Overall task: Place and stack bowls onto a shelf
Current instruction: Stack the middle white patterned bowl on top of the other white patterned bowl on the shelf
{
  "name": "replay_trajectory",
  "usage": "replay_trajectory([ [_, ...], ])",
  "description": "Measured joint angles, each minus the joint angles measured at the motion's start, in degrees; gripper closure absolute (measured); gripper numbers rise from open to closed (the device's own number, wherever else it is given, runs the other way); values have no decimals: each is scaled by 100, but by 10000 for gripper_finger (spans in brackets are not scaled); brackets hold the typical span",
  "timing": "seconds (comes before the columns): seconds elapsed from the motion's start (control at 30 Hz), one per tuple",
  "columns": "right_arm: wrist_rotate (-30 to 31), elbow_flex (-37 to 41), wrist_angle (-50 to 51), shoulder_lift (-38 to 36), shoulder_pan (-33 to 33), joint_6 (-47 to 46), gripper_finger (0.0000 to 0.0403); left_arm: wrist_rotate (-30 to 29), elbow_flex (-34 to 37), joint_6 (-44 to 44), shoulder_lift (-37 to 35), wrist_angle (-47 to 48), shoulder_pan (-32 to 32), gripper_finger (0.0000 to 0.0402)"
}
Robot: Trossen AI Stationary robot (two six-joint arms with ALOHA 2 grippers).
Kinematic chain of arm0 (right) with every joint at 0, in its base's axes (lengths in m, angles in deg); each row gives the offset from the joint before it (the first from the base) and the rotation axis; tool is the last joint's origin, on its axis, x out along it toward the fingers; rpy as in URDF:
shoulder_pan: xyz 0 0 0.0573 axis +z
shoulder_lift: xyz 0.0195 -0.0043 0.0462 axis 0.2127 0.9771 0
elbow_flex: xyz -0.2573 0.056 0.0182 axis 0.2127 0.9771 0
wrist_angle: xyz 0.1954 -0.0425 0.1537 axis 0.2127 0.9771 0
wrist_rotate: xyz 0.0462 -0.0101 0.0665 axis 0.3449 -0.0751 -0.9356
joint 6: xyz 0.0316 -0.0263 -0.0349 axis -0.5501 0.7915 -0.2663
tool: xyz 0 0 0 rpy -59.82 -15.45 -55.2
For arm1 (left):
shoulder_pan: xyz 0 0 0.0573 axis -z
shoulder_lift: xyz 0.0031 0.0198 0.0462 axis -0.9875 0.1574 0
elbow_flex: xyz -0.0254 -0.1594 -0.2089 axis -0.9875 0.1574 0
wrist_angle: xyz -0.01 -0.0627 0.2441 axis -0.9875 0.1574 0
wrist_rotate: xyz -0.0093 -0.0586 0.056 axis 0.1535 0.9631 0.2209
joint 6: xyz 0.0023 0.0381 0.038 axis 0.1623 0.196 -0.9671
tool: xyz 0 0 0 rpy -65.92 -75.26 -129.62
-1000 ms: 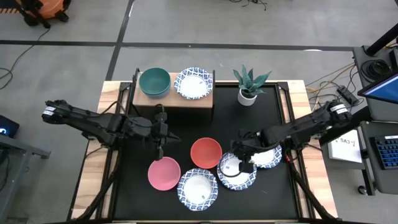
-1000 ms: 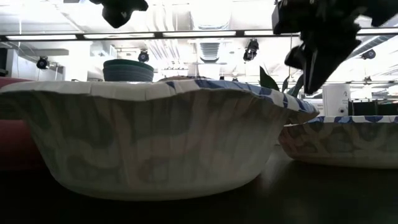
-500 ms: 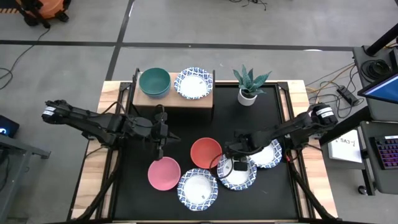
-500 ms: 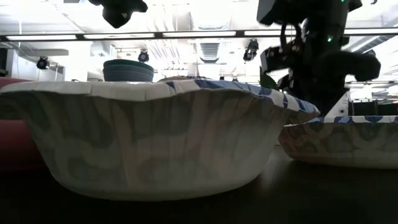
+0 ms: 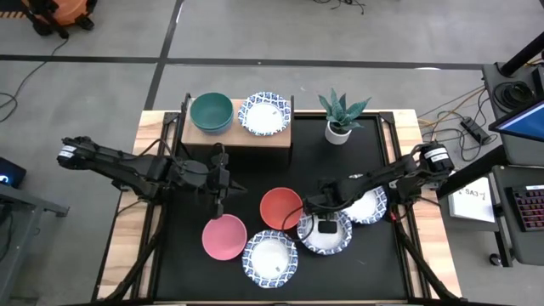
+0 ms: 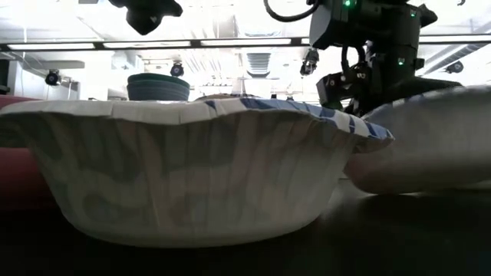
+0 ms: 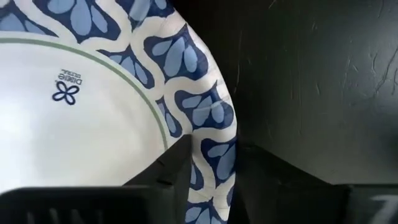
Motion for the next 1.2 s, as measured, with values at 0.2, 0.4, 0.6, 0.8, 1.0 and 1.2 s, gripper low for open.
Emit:
replay_trajectory([
  [0.2,-161,3,6,-241,2,-113,382,-114,2,0,0,8,0,402],
  [0.4,-528,-120,196,-657,0,-350,393,-425,2,-75,0,7,0,402],
  [0.6,-1005,-659,1254,-1173,-108,-874,394,-1045,2,-133,-25,-36,1,402],
  [0.8,-1141,-1574,1619,-1585,-445,-1384,394,-1813,-152,-243,-199,-7,-2,402],
  [1.0,-698,-2687,1614,-1519,-1253,-2185,394,-1849,-343,-641,-521,0,2,402],
  [1.2,-633,-3713,1564,-1024,-2287,-1845,394,-1855,-373,-838,-940,13,2,402],
])
